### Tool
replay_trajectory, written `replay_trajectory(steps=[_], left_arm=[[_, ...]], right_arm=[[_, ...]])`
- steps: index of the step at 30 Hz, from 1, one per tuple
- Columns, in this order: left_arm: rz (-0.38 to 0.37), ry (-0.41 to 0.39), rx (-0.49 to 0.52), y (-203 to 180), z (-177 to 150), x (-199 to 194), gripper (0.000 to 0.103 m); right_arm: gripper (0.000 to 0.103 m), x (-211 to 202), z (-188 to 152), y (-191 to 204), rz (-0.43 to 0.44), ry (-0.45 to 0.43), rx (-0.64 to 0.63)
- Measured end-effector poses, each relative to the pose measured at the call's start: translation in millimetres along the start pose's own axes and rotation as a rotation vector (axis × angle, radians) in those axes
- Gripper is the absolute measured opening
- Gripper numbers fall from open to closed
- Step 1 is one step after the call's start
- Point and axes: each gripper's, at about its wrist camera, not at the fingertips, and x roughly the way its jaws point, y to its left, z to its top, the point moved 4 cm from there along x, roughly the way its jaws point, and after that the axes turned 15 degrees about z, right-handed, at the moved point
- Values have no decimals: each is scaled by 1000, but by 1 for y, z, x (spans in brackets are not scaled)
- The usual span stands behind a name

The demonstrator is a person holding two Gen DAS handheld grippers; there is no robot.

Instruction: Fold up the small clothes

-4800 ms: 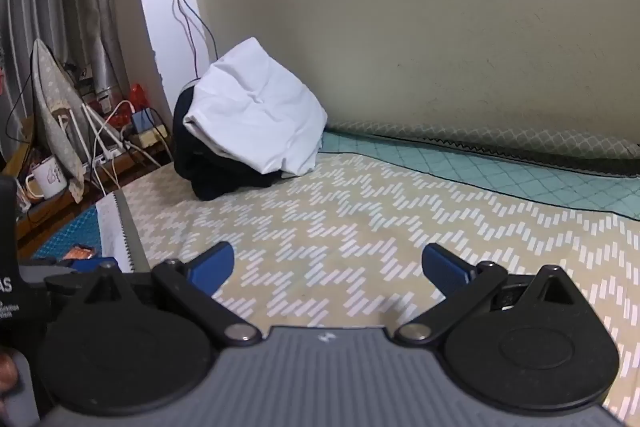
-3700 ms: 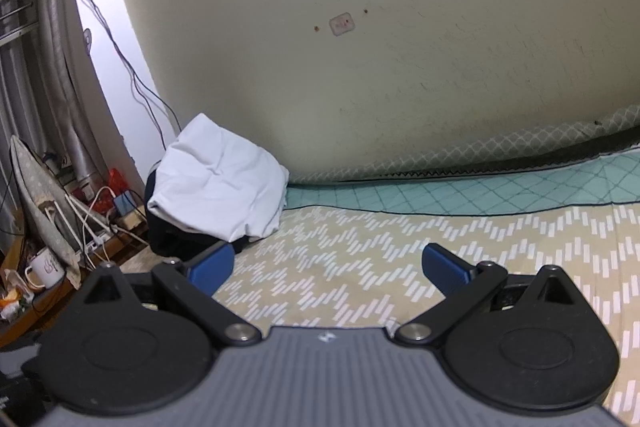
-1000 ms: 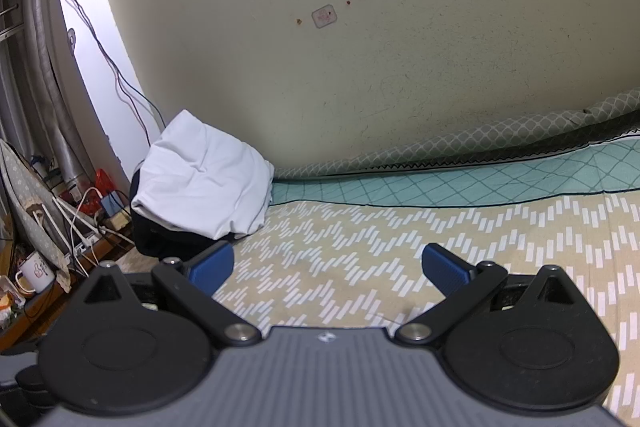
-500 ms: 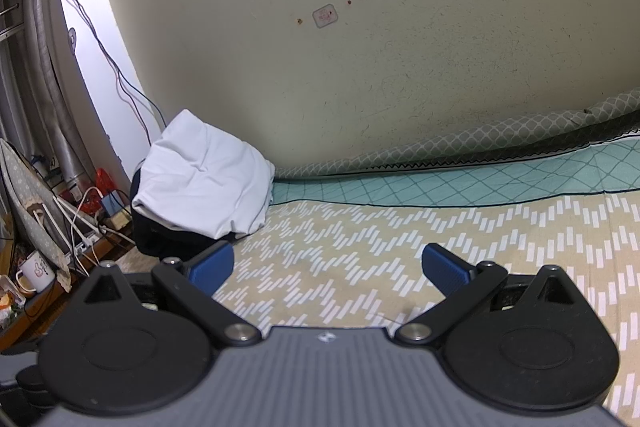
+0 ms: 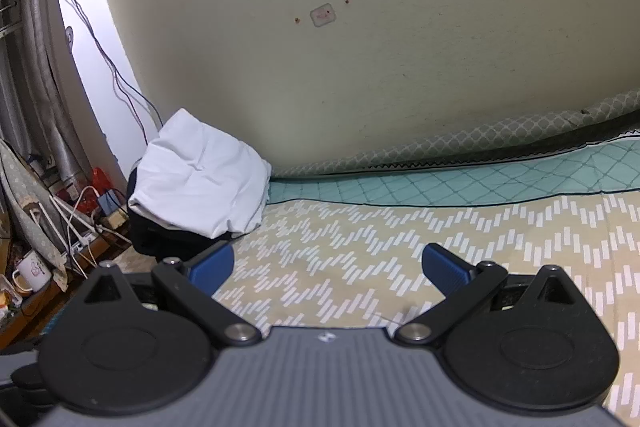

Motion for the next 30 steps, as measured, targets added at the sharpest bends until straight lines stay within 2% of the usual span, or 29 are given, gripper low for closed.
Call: replay_trajectory(steps=[3,8,12,16,19,20,21,23,25,26,27,28,29,30], left_arm=[[-12,-2,14,0,2,0,103],[-43,65,-4,10,4,12,103],[-37,-1,-1,29,4,12,103],[-58,-50,-85,54,4,8,103],[-86,-31,-177,71,5,10,103],[-83,-20,-195,74,5,12,103],[-82,-9,-208,76,6,14,103],[-97,21,-231,80,6,18,103],[-106,43,-244,82,5,21,103],[-112,50,-252,83,5,23,103],[-118,54,-258,84,4,23,103],[-122,58,-260,85,4,23,103],[-126,65,-261,85,4,25,103],[-130,71,-263,86,3,26,103]], right_arm=[[96,2,0,1,-7,7,-4],[96,8,0,0,-20,46,-1],[96,16,3,3,-26,94,-25],[96,35,21,22,5,112,-96],[96,56,42,49,56,115,-164],[90,66,50,62,84,118,-195],[53,74,55,74,103,125,-221],[13,98,62,96,129,179,-262],[26,118,66,116,164,182,-291],[46,127,66,126,173,177,-309],[76,134,66,133,177,171,-319],[86,141,65,139,197,167,-315],[91,149,64,145,223,164,-310],[87,158,61,151,241,178,-309]])
